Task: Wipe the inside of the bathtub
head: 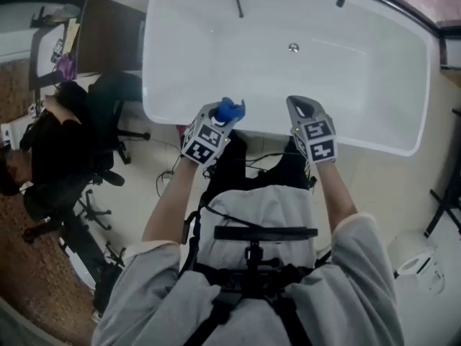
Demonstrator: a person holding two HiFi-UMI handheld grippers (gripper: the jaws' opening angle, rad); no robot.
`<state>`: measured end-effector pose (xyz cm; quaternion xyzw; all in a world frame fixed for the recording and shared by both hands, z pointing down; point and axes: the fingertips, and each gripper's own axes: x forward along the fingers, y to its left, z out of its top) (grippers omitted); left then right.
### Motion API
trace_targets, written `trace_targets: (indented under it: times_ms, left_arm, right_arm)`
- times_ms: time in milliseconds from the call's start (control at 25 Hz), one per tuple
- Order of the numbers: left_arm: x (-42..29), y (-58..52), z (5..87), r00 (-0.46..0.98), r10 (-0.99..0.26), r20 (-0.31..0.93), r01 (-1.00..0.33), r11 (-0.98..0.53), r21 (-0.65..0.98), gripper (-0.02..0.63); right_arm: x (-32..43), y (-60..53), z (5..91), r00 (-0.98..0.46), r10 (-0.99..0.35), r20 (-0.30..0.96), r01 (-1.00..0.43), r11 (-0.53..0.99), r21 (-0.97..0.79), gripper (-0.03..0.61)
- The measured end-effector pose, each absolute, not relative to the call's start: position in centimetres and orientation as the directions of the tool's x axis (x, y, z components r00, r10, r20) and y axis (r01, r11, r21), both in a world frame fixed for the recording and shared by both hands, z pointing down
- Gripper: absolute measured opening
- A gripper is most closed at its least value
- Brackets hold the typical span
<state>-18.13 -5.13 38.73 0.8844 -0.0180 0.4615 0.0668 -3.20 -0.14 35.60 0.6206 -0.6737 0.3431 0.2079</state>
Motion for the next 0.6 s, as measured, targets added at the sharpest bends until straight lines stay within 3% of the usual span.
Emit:
trace_targets:
  times_ms: [240, 600]
  left_arm:
    - [-18.2, -3.8, 45.1, 0.459, 0.27, 0.846, 0.231, -0.956, 0.18, 0.127]
    - [-16.5, -3.4, 52.8, 0.339, 0.35, 0.873, 0.335, -0.912, 0.235, 0.127]
  right_arm:
    - [-3.9, 0.9, 40.5, -0.062, -0.654, 0.754, -0.97, -0.139, -0.2, 0.009]
    - [-5.7, 0.9, 48.9, -0.173, -0.604, 0.778, -0.957, -0.085, -0.279, 0.009]
